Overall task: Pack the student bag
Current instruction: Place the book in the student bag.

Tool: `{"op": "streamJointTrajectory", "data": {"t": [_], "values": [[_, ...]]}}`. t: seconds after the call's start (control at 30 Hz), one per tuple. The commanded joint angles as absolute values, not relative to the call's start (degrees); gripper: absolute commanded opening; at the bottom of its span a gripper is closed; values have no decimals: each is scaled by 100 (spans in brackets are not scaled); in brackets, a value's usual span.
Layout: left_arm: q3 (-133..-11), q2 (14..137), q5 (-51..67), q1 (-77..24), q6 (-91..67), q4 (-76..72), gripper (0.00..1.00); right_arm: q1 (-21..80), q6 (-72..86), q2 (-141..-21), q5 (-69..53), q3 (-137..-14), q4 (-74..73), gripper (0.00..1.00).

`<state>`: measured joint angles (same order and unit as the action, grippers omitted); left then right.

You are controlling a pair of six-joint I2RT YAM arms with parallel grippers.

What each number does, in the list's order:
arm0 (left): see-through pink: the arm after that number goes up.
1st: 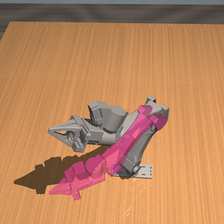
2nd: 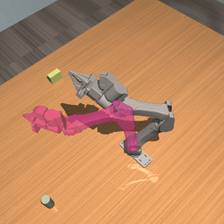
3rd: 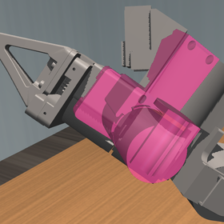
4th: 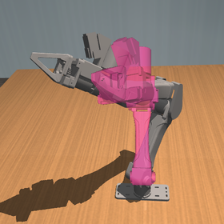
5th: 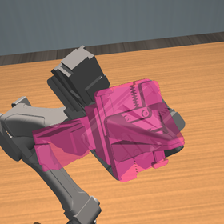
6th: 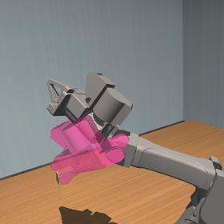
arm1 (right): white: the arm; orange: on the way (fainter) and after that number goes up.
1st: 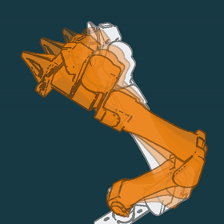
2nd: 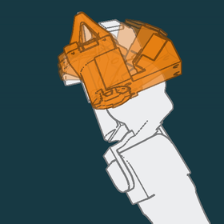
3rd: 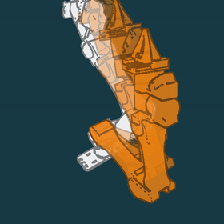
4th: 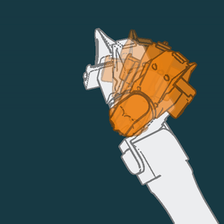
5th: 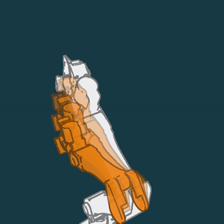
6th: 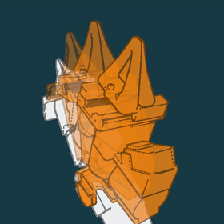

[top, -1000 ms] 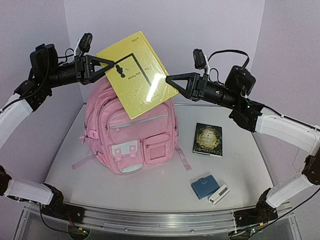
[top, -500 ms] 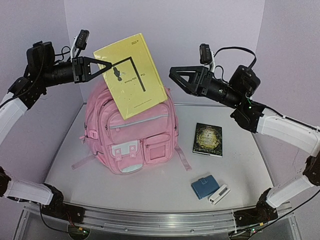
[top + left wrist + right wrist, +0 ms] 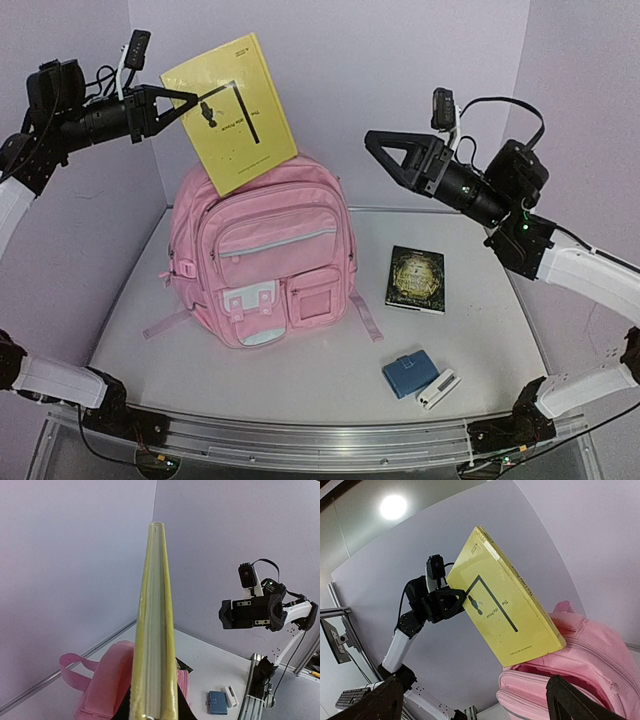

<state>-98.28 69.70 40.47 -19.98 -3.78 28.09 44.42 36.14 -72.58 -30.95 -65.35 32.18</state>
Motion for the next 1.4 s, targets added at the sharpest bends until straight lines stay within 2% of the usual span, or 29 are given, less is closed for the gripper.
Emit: {"op": "streamJointTrajectory", "data": {"t": [0.0, 0.2, 0.57, 1.1, 1.23, 1.37], "values": [[-10177, 6835, 4314, -1653, -87, 2579, 0, 4456, 3478, -7109, -2961, -6450, 3267, 98], [-9994, 6827, 4973, -1604, -132, 2748, 0, 4456, 3456, -7039, -2933, -6399, 3211, 98], [-9610, 6629, 5414, -1607, -348, 2673, 0, 4456, 3412, -7066, -2885, -6434, 3091, 98], [-8136, 6378, 5846, -1602, -88, 2216, 1, 4456, 3350, -6928, -2950, -6323, 3067, 98], [-7799, 6336, 5961, -1604, -119, 2266, 13, 4456, 3352, -6986, -2976, -6328, 3068, 98], [-7587, 6288, 5936, -1604, -114, 2373, 35, 4456, 3353, -7030, -2995, -6354, 3072, 98]]}}
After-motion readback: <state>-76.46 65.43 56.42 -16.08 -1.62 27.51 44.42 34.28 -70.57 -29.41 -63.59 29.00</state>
